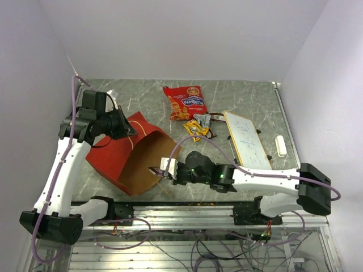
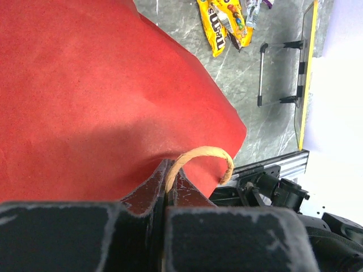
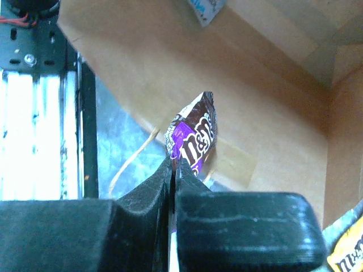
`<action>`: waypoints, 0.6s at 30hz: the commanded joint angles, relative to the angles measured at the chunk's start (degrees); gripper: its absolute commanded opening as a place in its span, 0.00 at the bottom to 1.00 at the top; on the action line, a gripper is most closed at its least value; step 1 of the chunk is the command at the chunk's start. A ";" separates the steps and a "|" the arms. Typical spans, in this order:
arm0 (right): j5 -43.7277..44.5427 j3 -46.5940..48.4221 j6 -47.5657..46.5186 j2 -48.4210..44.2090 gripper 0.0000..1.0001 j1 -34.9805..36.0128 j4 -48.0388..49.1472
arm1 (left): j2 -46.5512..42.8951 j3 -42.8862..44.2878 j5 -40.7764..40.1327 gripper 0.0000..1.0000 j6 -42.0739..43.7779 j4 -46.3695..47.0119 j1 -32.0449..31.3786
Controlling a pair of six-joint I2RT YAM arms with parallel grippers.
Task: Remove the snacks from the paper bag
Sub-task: Place the snack at the center of the board.
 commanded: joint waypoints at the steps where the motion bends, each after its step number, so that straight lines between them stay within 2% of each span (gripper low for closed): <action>1: 0.49 3.42 -3.69 -5.17 0.00 0.04 -16.35 | 0.12 -0.73 0.05 0.07 -0.59 3.27 -0.02; 4: 4.21 4.39 -11.43 -9.86 0.00 -0.07 -23.81 | -0.36 -1.31 -0.49 0.07 -0.14 2.59 -0.01; 7: 8.49 3.12 -16.40 -16.24 0.00 -0.53 -25.70 | -0.38 -1.58 -1.06 0.07 0.27 1.74 -0.02; 12: 11.11 1.47 -17.23 -25.02 0.00 -4.65 -18.78 | -0.23 -0.91 -2.70 0.07 0.34 1.31 -0.02; 16: 8.72 3.83 -14.96 -23.51 0.00 -12.01 -13.85 | 0.46 -0.24 -3.20 0.07 -0.28 1.49 -0.02; 18: 13.04 3.01 -13.29 -21.67 0.00 -14.24 -7.23 | 0.75 -0.18 -3.40 0.07 -0.76 1.66 -0.02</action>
